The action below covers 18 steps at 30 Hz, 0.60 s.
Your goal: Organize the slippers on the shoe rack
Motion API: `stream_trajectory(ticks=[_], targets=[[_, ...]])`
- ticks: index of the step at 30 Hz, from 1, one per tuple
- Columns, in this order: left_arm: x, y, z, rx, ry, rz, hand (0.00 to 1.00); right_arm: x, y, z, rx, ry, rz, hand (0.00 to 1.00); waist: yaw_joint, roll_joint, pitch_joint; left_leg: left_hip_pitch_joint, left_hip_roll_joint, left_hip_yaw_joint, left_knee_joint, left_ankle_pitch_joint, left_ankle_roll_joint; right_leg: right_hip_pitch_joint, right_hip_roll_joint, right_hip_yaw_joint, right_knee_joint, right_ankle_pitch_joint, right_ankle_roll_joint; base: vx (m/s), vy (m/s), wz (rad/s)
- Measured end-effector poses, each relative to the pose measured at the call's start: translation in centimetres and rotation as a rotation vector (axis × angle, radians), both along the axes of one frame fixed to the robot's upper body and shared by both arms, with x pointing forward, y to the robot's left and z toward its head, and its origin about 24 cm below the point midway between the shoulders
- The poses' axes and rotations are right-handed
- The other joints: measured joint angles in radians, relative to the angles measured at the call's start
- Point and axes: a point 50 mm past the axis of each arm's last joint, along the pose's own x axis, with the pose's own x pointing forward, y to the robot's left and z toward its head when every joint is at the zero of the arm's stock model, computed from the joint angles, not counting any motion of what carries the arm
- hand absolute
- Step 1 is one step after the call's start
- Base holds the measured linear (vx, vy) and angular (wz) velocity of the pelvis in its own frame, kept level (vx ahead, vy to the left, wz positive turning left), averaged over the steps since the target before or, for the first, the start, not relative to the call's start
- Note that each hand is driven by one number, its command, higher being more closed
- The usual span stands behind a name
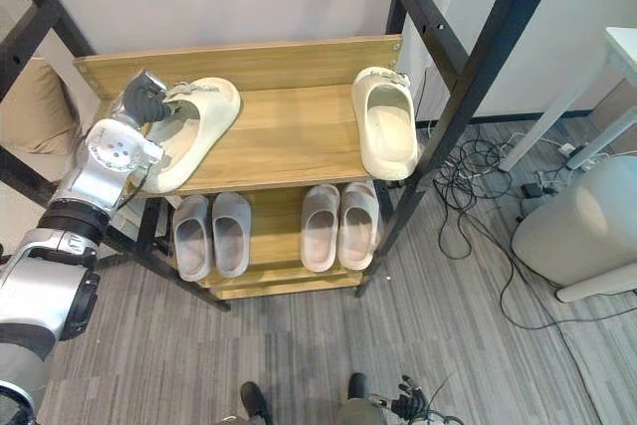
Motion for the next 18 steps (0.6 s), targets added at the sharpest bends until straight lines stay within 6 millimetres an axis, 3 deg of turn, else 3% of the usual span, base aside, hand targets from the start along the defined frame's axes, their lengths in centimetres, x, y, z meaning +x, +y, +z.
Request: stream_trajectory(ticks=[6,14,18], targets=[[0.4,-3.1,-1.0,-0.03,0.02,-0.07,1.0,0.2,0.0,0.0,0.001,0.0,-0.001,0.0,-0.014,0.003,-0.002,0.0,0.0,0.0,0.0,-0.001,-0.002,0.0,-0.001,0.001,0.0,0.001,-0.002,-0.03,0.001,0.0],[0.7,-7.2,-1.3,-0.068,0.02,-0.169,1.0,0.2,-0.6,0.1,-0.007,0.002,-0.023,0.0,-0.027,0.029,-0.01,0.003,0.0,0.008,0.001,-0.005,-0.003,0.0,0.0,0.01,-0.005,0.009,0.008,0.0,-0.003,-0.02],[0.7,-7.8,-1.4,-0.087,0.021,-0.18,1.0,0.2,-0.9,0.2,-0.012,-0.003,-0.053,0.0,-0.037,0.042,-0.008,0.014,0.0,0.032,0.002,-0.01,-0.01,-0.002,0.001,0.035,-0.012,0.013,0.007,-0.01,-0.007,-0.18]])
